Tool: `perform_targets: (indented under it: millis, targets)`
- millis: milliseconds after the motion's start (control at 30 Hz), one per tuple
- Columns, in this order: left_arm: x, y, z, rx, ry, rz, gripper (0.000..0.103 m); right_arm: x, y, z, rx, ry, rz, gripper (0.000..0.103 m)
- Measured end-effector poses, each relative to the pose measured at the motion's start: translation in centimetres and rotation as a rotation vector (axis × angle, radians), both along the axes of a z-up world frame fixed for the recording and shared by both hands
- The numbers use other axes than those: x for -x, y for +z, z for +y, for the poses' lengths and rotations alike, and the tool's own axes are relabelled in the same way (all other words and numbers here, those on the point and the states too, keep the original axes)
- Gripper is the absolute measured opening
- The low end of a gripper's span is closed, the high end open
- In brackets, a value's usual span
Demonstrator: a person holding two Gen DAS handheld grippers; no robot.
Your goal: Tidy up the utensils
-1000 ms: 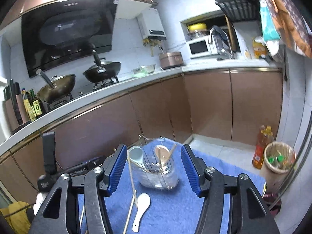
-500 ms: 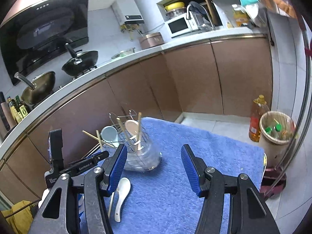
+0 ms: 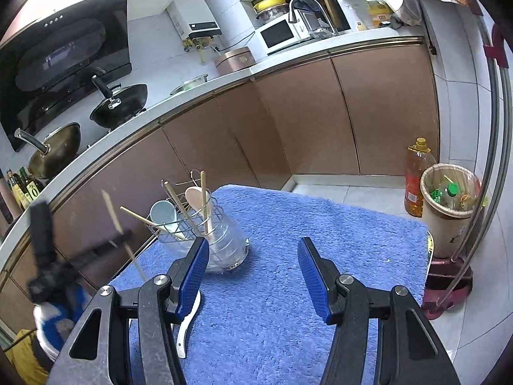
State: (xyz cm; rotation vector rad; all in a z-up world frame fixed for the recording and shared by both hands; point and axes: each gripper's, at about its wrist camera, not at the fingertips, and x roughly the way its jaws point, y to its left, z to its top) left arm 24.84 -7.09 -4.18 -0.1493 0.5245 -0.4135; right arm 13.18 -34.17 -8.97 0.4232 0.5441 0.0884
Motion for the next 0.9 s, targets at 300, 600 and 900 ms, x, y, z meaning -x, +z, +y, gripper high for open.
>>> perform_targets:
  millis: [300,600,900]
  targets:
    - [-4.3,4.5,-3.3,-0.055,0.217,-0.222,0.004,0.0,-0.8,-1.0,-0.020,-0.008,0.001,0.055]
    - [-7.8,-0.5,-5.3,-0.094,0.248,-0.145,0.006,0.1,-1.7,-2.4,-0.030,-0.040,0.016,0.055]
    - [-3.6,1.2,-2.9,-0.070,0.190,-0.148,0.028,1.3,-0.8,-2.0,-0.016,-0.055,0.000,0.058]
